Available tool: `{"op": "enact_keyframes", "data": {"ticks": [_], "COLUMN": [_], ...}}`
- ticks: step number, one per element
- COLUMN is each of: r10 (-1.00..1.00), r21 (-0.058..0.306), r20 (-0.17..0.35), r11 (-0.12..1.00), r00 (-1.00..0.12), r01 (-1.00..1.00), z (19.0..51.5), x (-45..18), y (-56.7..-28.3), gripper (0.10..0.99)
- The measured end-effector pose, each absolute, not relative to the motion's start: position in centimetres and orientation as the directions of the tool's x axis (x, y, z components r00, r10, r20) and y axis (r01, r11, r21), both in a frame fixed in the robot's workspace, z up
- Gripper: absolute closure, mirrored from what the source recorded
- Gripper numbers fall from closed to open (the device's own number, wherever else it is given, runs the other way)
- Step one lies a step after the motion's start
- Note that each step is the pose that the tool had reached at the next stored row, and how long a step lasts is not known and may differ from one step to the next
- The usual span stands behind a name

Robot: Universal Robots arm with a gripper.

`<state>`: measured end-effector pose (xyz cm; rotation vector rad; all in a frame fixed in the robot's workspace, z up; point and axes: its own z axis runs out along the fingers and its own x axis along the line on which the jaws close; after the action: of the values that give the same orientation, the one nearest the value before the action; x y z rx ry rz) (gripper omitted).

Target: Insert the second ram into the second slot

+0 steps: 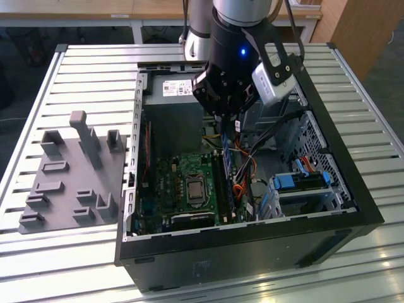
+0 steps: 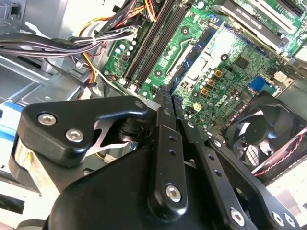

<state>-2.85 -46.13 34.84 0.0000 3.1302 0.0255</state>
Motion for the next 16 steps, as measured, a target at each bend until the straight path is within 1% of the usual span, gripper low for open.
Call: {"op": "enact_keyframes", "data": {"ticks": [16], "r10": [0.000], "r21": [0.016], "r20": [-0.011], "r11": [1.000], "r00": [-1.000], "r01": [0.000], "z": [33.96], "x": [-2.85], "y": [-46.13], "gripper": [0.957]}}
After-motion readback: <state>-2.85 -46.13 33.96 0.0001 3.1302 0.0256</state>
